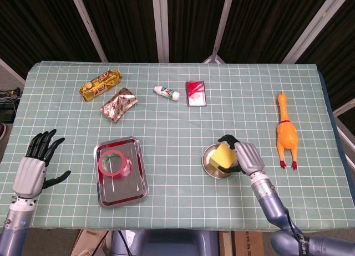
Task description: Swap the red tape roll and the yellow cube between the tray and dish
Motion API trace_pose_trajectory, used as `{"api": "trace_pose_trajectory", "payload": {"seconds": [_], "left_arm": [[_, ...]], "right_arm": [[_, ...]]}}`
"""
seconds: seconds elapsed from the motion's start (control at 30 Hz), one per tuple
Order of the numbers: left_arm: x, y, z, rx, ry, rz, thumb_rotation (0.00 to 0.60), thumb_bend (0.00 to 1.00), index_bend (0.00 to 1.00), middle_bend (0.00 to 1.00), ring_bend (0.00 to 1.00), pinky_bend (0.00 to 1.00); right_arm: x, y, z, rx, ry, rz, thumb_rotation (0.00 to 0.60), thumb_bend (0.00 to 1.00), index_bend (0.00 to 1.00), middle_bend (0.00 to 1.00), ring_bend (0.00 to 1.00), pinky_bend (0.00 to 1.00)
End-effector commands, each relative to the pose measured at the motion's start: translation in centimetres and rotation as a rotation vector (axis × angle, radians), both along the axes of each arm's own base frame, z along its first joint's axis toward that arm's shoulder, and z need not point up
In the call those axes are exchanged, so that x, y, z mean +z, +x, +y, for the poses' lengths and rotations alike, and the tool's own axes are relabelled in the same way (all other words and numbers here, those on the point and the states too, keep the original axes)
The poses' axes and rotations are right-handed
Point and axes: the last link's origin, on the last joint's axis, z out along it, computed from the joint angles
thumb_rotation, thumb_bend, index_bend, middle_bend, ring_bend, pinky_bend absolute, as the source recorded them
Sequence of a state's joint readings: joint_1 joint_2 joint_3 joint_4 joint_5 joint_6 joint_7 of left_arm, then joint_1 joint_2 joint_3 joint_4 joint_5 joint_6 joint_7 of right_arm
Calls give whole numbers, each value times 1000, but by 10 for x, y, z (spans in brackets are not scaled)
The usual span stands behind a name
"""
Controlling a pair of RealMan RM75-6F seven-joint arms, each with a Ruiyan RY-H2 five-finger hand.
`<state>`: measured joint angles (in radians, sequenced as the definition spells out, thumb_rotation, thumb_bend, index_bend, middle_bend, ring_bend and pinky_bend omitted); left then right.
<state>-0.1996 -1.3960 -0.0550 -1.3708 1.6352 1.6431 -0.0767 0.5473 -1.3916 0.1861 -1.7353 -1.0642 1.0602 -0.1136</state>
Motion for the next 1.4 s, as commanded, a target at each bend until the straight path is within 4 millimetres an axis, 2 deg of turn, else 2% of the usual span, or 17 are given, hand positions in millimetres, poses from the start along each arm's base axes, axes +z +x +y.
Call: {"api": "trace_pose_trajectory", "payload": {"seconds": [0.03, 0.23, 0.5, 0.57, 0.7, 0.73, 0.83, 0.97, 1.07, 1.17, 1.3, 1.4], "left_arm": [[0, 0, 0, 3, 4, 2, 600, 83, 168, 0, 0, 51], [0, -1, 1, 5, 5, 5, 600, 83, 169, 0, 0, 51], [0, 0, 1, 5, 9, -1, 600, 83, 170, 0, 0, 61], [0, 0, 0, 5, 10, 0, 600, 83, 170, 0, 0, 61], [2, -1, 1, 8, 18, -4, 600, 83, 170, 0, 0, 61], [3, -1, 1, 8, 20, -4, 600, 83, 170, 0, 0, 61], [5, -2, 2, 8, 26, -5, 600, 83, 170, 0, 0, 61], [8, -5, 2, 19, 34, 5, 600, 83, 170, 0, 0, 61], [7, -6, 0, 28, 14, 24, 600, 83, 170, 0, 0, 61], [6, -8, -5, 67, -27, 47, 600, 84, 170, 0, 0, 61], [9, -10, -12, 160, -66, 83, 600, 83, 171, 0, 0, 61], [12, -12, -15, 214, -67, 106, 600, 83, 170, 0, 0, 61]], "right_arm": [[-5, -9, 1, 0, 8, 4, 600, 263, 292, 244, 462, 542], [-13, -15, 1, -1, 26, 6, 600, 242, 286, 207, 266, 419], [-19, -10, 1, 8, 9, -26, 600, 130, 255, 175, 225, 382], [-21, -8, 0, 11, -2, -25, 600, 109, 235, 159, 196, 323], [-21, -9, -2, -2, -14, -13, 600, 25, 140, 66, 33, 50], [-19, -9, -2, -5, -19, -7, 600, 19, 125, 53, 20, 29], [-8, -9, 0, -7, -38, -2, 600, 6, 75, 15, 0, 0], [37, -16, 13, -6, -144, 19, 600, 3, 72, 14, 0, 0], [76, -43, 31, -65, -259, 108, 600, 0, 62, 12, 0, 0], [100, -67, 59, -127, -297, 148, 600, 0, 58, 11, 0, 0], [117, -94, 104, -127, -307, 202, 600, 0, 58, 11, 0, 0], [117, -101, 123, -74, -339, 241, 600, 0, 58, 7, 0, 0]]}}
